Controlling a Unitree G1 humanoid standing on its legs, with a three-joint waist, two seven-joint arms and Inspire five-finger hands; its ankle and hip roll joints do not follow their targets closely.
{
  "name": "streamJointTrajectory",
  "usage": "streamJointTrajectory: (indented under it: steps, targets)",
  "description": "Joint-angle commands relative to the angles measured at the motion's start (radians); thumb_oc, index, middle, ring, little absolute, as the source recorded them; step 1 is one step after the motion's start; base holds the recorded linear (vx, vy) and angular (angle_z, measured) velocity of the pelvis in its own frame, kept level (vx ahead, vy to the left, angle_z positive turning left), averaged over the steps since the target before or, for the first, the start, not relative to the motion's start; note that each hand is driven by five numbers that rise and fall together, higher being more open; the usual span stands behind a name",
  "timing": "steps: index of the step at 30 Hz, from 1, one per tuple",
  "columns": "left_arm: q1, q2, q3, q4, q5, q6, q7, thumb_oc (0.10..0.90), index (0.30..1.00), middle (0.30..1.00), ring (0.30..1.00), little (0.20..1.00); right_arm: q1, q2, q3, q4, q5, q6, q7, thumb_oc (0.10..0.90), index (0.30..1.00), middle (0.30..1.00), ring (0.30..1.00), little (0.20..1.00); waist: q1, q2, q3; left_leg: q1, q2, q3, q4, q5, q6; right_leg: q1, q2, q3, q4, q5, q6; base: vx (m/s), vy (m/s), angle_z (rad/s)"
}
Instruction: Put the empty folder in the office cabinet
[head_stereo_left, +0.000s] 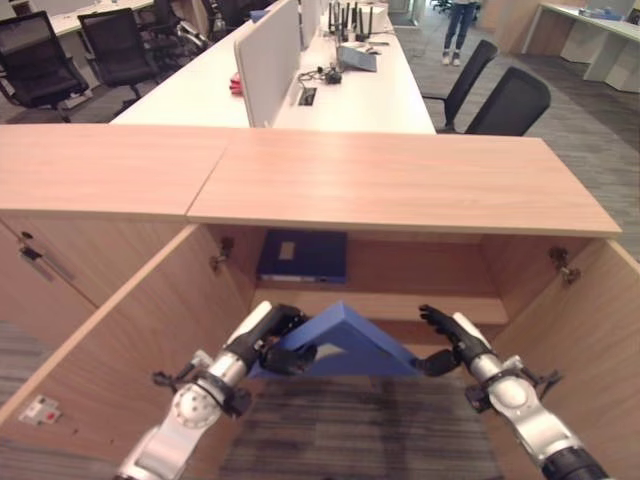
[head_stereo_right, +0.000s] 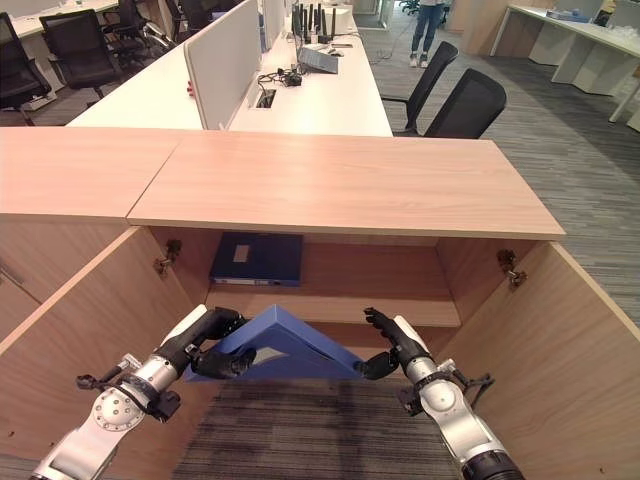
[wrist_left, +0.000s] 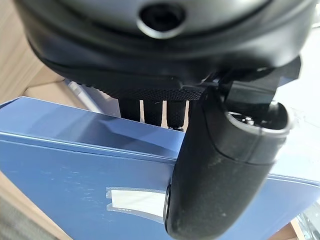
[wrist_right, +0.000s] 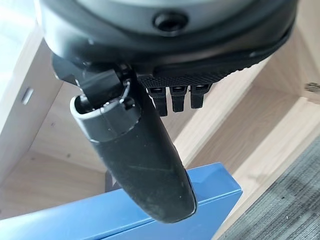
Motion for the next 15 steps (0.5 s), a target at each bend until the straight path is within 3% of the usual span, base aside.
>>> streamJointTrajectory:
  steps: [1, 15]
  targets:
    - [-0.157, 0.003, -0.032, -0.122, -0.076, -0.149, 0.017, 0.400, 0.300, 0.300, 0.300, 0.300, -0.139, -0.020, 0.034, -0.090, 0.038, -0.087, 0.009, 0.800, 0.900, 0.900, 0.900, 0.900, 0.000, -0.023, -0.070, 0.021, 0.027, -0.018, -0.006, -0.121, -0.048, 0.015, -0.006, -0.025, 0.007, -0.094, 0.042, 0.00, 0.000, 0.00]
    - [-0.246, -0.013, -0.083, -0.103, -0.007, -0.162, 0.043, 0.400, 0.300, 0.300, 0.300, 0.300, -0.186, 0.026, 0.212, -0.138, 0.076, -0.086, 0.116, 0.800, 0.900, 0.900, 0.900, 0.900, 0.002, -0.032, -0.073, 0.023, 0.032, -0.017, -0.006, -0.120, -0.054, 0.018, -0.004, -0.030, 0.007, -0.099, 0.039, 0.00, 0.000, 0.00]
